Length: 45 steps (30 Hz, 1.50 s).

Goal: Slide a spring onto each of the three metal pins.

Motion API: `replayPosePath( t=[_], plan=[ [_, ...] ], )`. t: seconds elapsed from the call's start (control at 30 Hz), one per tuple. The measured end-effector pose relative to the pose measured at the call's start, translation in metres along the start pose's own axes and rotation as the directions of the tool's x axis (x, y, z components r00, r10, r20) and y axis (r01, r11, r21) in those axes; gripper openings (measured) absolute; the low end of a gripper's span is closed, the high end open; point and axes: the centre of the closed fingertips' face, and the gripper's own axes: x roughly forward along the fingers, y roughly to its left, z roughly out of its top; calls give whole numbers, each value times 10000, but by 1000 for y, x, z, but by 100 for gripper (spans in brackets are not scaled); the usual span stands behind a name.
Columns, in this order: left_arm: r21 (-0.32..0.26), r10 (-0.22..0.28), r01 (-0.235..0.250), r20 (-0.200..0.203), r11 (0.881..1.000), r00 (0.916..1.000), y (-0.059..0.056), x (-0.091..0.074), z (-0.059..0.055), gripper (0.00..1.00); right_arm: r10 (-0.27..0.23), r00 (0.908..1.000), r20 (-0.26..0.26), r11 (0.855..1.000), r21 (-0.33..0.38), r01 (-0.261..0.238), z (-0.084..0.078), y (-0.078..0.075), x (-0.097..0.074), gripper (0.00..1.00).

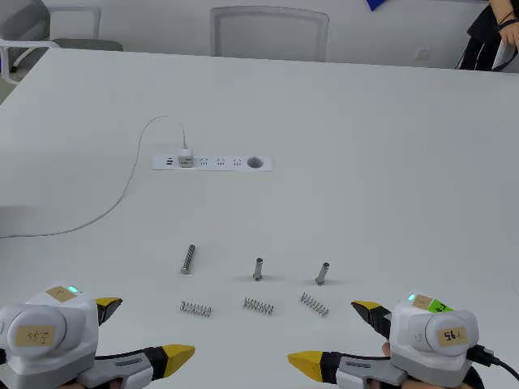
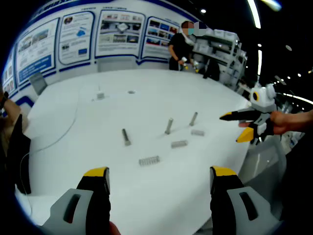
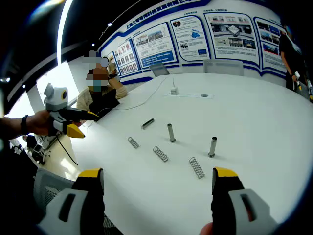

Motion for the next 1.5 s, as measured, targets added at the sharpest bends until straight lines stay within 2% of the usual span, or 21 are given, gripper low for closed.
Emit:
replayPosePath(
  t=[0.27,0.57,0.87,1.0,1.33,1.5],
  plan=[
    [3,-21,21,72,10000,10000,0,0,2,86,-8,10000,-18,10000,-1,8,-1,0,0,94],
    [-57,-39,39,-89,10000,10000,0,0,0,85,-76,9999,-106,9999,89,77,-2,-2,-1,93],
    [-201,-24,20,-178,9998,9998,5,1,-2,85,16,9990,-457,9997,-246,-27,-11,5,2,93],
    [-142,-68,63,-335,9999,9994,8,5,-4,85,47,9989,-464,9999,-155,-54,-11,5,2,93],
    [-85,-217,214,-408,9997,9989,14,17,1,83,-116,9988,-483,9999,-54,114,-10,1,1,93],
    [-138,-238,232,-464,9996,9986,17,21,-1,82,-168,9987,-488,9999,1,168,-11,-1,0,93]
  ],
)
